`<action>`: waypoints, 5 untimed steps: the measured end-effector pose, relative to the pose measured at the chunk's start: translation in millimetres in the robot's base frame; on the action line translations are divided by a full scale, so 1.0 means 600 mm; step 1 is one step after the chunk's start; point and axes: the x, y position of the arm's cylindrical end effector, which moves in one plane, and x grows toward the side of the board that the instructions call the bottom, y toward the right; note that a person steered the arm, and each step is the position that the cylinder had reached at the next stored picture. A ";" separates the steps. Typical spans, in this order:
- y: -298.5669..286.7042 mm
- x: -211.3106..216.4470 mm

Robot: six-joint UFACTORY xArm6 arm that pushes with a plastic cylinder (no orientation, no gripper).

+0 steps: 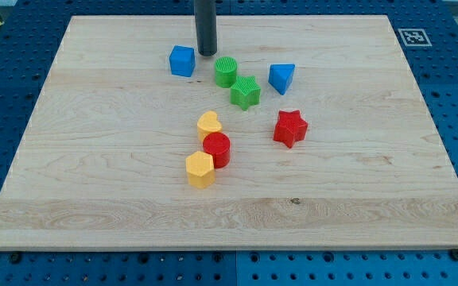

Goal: Separate the blue cube from green circle

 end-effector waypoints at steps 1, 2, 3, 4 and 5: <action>0.019 -0.050; 0.021 -0.073; 0.016 -0.073; -0.015 -0.072; -0.052 -0.072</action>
